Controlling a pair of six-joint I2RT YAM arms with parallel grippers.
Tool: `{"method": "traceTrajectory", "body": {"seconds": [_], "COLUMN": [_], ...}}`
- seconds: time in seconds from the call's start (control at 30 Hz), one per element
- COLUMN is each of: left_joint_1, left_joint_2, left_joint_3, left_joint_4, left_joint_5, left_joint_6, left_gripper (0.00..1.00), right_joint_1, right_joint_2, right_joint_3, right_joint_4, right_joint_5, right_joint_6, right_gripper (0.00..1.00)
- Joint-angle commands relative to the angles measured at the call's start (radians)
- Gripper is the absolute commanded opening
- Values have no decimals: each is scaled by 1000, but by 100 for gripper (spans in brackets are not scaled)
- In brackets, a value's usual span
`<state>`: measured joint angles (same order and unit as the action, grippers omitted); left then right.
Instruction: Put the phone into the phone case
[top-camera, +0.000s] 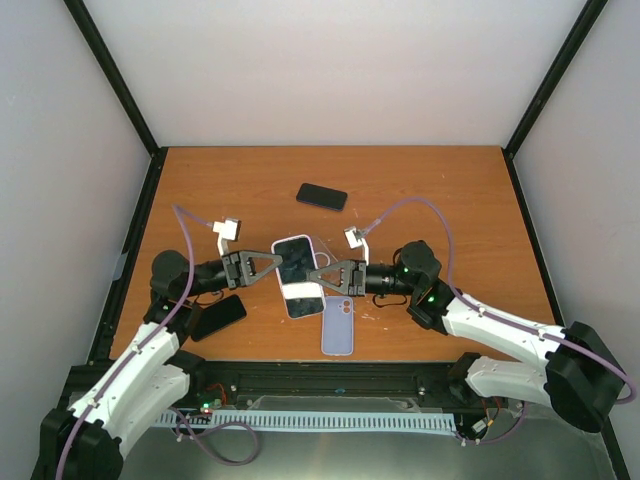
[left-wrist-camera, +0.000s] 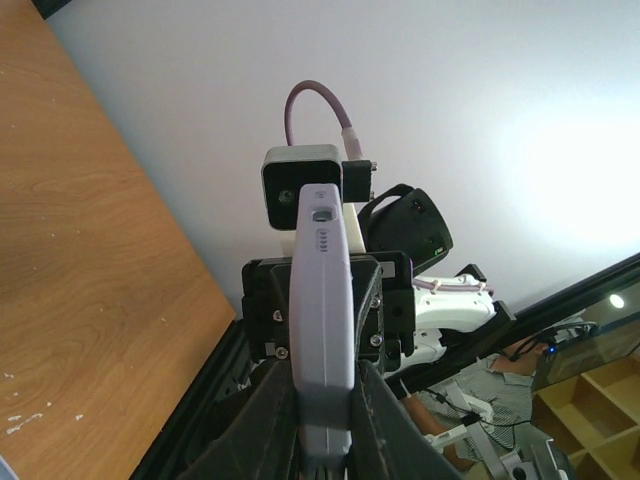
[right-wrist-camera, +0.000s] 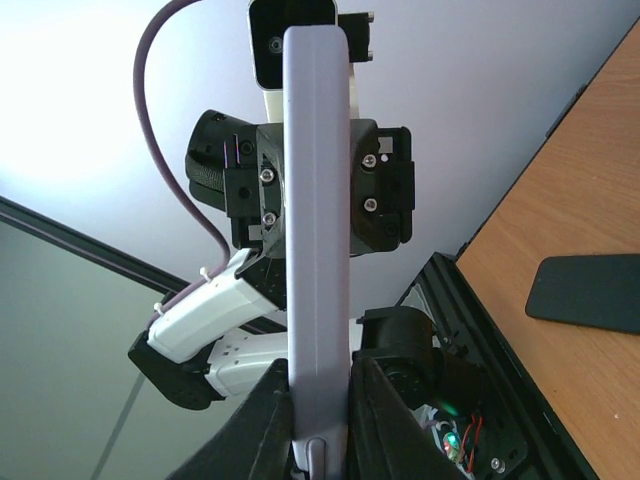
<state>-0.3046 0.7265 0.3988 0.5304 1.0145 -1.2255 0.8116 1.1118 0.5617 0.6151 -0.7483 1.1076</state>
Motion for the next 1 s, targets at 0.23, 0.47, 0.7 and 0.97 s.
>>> {"method": "traceTrajectory", "body": {"seconds": [0.23, 0.47, 0.7, 0.97], "left_joint_1": [6, 5, 5, -3], "left_joint_2": [-3, -1, 14, 49], "left_joint_3": [61, 77, 54, -5], "left_joint_4": [-111, -136, -128, -43], "left_joint_5": [-44, -46, -23, 28], "left_joint_6": [67, 44, 34, -10], "left_gripper": [0, 32, 61, 68], "right_joint_1": [-6, -6, -6, -6], "right_joint_2": [3, -17, -4, 63], "right_joint_3": [-12, -36, -73, -33], "right_joint_4": [84, 127, 256, 348], "right_joint_5": [3, 100, 248, 295], "right_joint_6": [26, 81, 193, 240], "right_gripper": [16, 12, 13, 13]}}
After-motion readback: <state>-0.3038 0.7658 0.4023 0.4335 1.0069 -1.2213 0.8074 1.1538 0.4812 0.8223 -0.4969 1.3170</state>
